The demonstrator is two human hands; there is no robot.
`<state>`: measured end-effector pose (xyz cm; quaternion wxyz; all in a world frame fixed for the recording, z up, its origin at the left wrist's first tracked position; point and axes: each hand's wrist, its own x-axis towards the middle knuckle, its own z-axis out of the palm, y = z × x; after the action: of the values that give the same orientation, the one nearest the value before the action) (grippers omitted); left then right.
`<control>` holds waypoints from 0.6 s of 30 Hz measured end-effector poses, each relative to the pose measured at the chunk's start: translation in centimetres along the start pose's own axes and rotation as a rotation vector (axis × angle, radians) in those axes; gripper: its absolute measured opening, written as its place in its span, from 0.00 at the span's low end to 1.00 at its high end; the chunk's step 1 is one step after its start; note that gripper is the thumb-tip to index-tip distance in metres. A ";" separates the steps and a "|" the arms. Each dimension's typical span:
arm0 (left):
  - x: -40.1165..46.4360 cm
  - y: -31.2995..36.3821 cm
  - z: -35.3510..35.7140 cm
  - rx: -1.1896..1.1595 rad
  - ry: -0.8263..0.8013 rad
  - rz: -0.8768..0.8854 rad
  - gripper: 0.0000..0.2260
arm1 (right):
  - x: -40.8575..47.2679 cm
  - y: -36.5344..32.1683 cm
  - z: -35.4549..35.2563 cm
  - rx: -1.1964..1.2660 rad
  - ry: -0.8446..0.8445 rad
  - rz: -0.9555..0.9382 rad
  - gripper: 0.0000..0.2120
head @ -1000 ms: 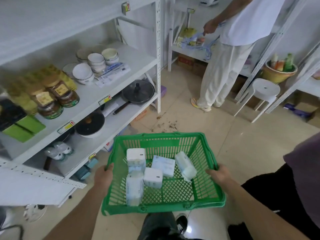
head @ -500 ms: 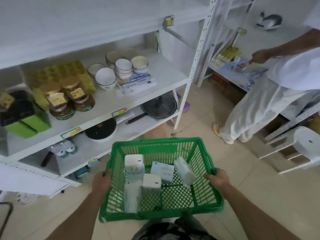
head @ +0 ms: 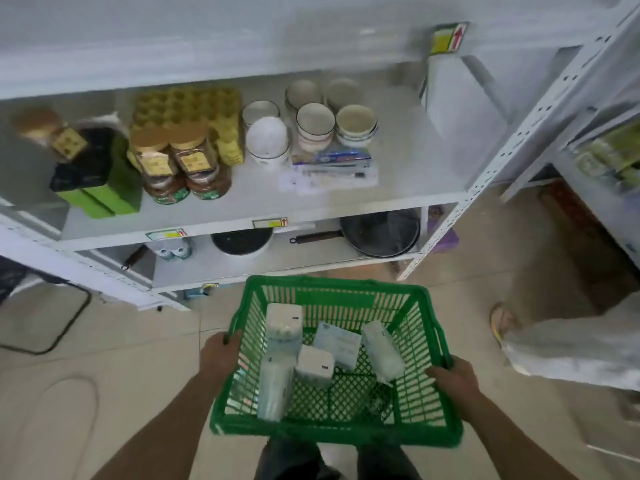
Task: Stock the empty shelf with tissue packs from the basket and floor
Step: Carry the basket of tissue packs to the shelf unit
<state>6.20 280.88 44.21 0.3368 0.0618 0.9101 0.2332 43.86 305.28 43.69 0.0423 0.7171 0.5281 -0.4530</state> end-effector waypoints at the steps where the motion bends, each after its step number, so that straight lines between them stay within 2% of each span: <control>1: -0.2 0.4 0.7 -0.009 0.007 -0.011 0.18 | 1.3 -0.4 -0.4 -0.017 -0.003 -0.010 0.08; 9: 2.3 1.7 5.2 -0.032 0.032 -0.119 0.18 | 9.5 -3.0 0.0 -0.084 0.004 -0.047 0.11; 13: 6.2 0.8 8.4 -0.019 0.034 -0.166 0.16 | 14.1 -3.8 2.9 -0.085 0.006 -0.023 0.18; 18: 12.2 -1.8 13.5 -0.001 0.028 -0.202 0.07 | 20.6 -3.0 8.0 -0.089 0.039 0.035 0.18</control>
<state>5.59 287.79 27.26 0.3460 -0.0335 0.9162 0.1994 37.30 317.14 25.98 0.0719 0.7322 0.5358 -0.4142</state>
